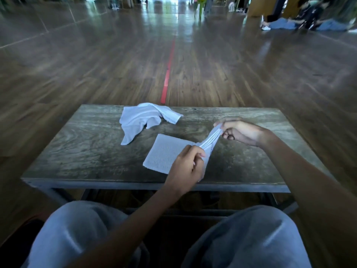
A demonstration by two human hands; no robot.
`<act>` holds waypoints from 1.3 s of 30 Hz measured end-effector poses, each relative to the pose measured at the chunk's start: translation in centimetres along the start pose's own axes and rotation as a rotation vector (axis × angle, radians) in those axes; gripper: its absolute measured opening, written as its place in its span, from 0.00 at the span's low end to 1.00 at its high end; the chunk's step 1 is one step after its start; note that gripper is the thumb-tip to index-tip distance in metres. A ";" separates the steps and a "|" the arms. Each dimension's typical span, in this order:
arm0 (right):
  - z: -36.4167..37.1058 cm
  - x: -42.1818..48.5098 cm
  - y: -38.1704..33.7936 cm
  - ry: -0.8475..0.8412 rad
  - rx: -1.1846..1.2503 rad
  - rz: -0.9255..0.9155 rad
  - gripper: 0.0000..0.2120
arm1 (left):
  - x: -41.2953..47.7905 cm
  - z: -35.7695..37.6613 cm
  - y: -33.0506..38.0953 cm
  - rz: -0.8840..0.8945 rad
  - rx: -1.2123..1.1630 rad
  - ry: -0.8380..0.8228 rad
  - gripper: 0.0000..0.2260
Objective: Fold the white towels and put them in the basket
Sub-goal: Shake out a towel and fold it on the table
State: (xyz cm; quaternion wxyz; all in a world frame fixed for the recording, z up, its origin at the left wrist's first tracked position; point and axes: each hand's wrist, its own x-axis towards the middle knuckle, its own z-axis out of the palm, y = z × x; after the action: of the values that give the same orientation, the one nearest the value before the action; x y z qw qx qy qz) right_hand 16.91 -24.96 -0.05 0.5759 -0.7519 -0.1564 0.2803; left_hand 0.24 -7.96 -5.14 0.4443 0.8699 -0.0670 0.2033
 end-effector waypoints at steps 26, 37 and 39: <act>14.5 15.2 2.5 -0.137 -0.788 -0.173 0.16 | 1.4 -9.6 -14.2 -0.636 0.349 -0.213 0.14; 9.4 9.5 3.9 -0.199 -0.843 0.065 0.09 | 3.7 -8.7 -15.3 -0.496 0.199 -0.061 0.05; 8.1 7.6 4.9 -0.135 -0.801 0.052 0.08 | 4.8 -7.8 -15.0 -0.430 0.168 -0.108 0.04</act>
State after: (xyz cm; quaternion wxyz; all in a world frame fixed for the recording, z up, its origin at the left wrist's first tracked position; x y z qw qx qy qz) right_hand 17.66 -15.79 -8.07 0.2186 -0.9003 -0.2718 0.2603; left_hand 6.78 7.56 -10.29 0.3991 0.9077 0.1133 0.0623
